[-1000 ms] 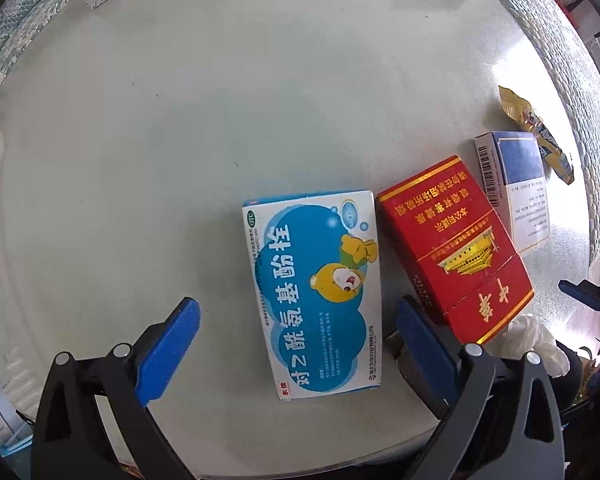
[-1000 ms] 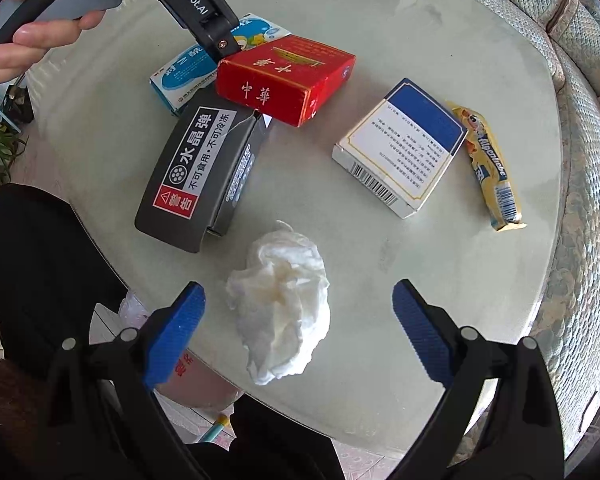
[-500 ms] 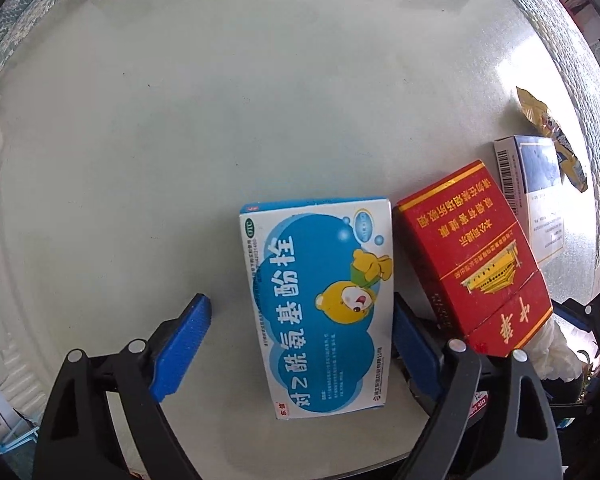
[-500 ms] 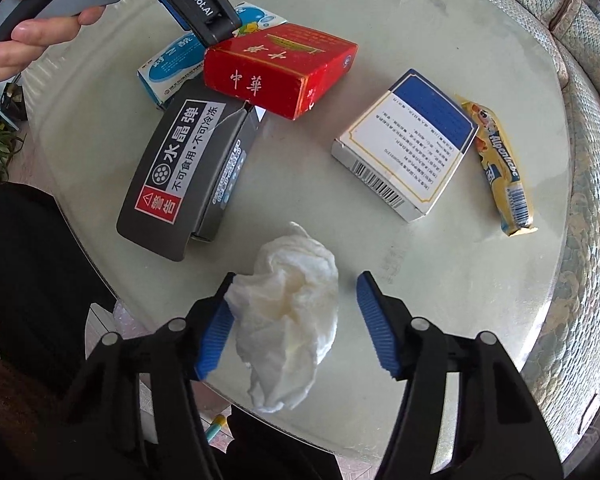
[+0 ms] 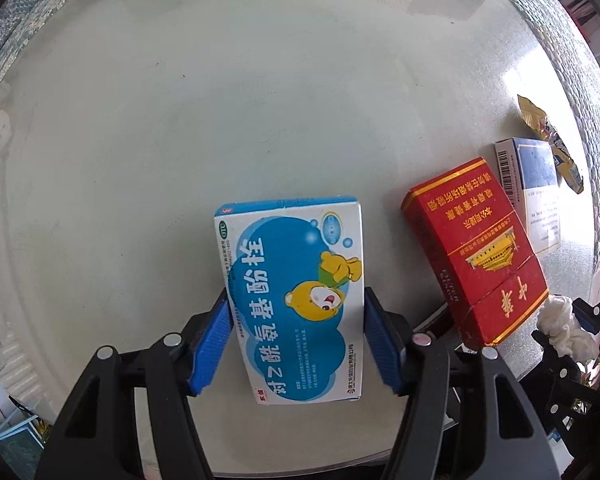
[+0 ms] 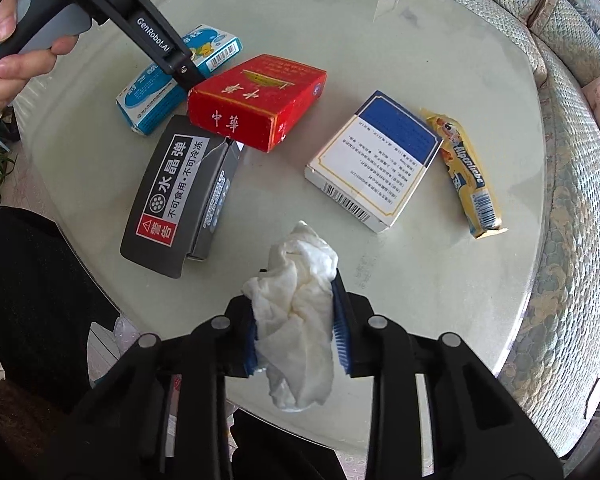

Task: Collect trash
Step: 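Lift the medicine box with the left tool while the right tool lifts the tissue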

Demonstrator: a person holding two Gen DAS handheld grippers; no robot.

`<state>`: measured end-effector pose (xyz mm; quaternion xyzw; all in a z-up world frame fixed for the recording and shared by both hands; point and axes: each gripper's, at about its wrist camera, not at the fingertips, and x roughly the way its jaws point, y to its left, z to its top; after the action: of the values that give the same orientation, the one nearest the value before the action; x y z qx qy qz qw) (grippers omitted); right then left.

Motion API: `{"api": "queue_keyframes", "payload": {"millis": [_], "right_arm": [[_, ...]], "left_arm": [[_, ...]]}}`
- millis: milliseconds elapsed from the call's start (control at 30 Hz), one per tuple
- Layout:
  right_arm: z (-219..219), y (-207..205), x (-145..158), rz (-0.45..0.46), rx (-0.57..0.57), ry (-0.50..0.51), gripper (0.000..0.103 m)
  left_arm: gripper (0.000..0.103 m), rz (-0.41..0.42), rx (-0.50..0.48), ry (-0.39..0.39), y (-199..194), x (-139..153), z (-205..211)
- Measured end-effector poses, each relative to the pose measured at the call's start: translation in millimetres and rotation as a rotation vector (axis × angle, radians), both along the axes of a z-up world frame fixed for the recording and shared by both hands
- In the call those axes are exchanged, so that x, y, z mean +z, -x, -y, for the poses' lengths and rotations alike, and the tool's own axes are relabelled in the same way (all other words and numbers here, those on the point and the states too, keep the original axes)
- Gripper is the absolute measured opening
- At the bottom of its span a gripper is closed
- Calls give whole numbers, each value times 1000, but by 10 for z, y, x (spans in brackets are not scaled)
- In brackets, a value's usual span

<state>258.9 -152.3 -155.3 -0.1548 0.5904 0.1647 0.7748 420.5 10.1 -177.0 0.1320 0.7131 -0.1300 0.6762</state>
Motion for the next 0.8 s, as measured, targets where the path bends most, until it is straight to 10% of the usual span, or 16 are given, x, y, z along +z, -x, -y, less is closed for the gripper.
{"api": "queue_keyframes", "payload": {"millis": [800], "right_arm": [[-177, 462, 867, 151, -23, 15, 29]], "left_arm": [[60, 115, 0, 46, 686, 792, -68]]}}
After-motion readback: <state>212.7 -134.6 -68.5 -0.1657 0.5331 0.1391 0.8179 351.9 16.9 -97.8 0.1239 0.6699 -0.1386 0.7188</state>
